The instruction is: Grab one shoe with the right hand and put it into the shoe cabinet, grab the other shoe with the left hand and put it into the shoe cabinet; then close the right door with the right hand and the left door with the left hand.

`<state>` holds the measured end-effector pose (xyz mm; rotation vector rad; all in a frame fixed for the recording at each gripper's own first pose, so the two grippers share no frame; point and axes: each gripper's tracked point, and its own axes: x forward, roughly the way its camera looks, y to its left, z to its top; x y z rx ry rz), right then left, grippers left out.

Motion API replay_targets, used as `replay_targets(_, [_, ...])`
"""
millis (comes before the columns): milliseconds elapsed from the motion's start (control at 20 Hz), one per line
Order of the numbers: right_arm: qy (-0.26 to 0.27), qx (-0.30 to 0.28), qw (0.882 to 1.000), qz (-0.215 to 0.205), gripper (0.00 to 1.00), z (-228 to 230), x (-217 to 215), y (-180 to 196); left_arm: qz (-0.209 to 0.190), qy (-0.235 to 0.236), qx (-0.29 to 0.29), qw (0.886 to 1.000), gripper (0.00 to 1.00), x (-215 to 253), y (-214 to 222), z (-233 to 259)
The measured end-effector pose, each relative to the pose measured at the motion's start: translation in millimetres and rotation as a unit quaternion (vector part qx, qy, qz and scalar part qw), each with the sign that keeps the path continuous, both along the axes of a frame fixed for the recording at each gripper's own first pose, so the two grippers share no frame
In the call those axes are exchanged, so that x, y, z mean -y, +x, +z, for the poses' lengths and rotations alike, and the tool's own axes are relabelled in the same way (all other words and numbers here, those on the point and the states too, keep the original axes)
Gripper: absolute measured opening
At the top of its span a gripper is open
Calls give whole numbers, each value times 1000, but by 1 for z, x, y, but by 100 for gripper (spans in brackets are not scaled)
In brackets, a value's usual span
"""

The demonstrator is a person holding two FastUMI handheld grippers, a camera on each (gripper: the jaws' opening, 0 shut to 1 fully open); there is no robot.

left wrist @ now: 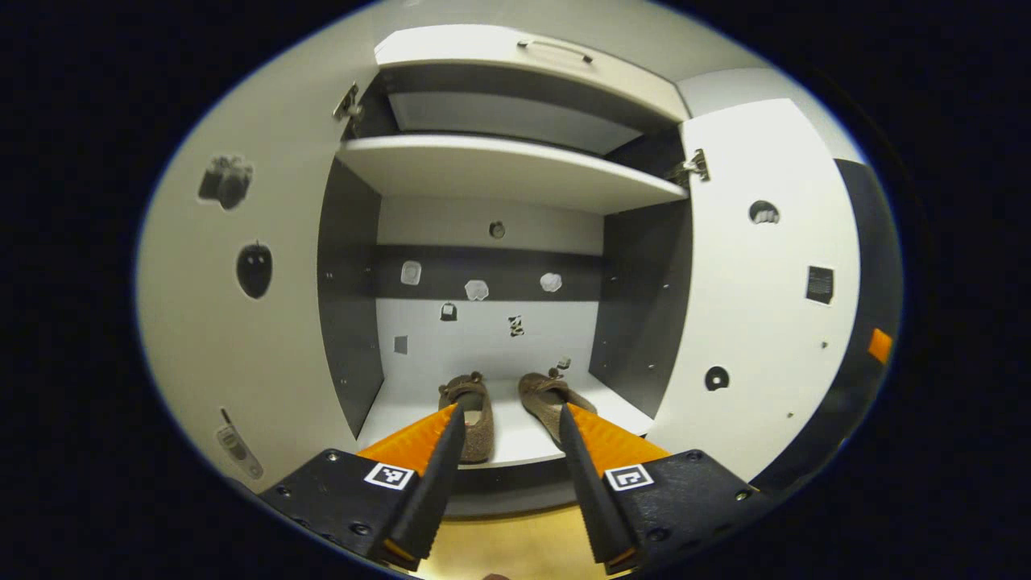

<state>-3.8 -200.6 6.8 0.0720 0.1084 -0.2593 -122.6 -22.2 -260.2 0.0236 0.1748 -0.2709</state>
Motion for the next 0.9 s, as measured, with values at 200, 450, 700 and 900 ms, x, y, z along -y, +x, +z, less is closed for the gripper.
replay_targets(200, [-8,-7,1000,0,67,-15,9,14,5,-5,17,1000,92,0,-34,19])
replay_targets(450, [-9,-13,1000,-3,94,-30,21,27,28,-3,25,999,98,-16,-65,30])
replay_targets(700, [7,-25,1000,16,99,-45,15,36,50,13,55,997,96,-31,-84,49])
replay_targets(900, [10,-29,999,23,98,-48,12,37,65,28,66,995,100,-41,-95,57])
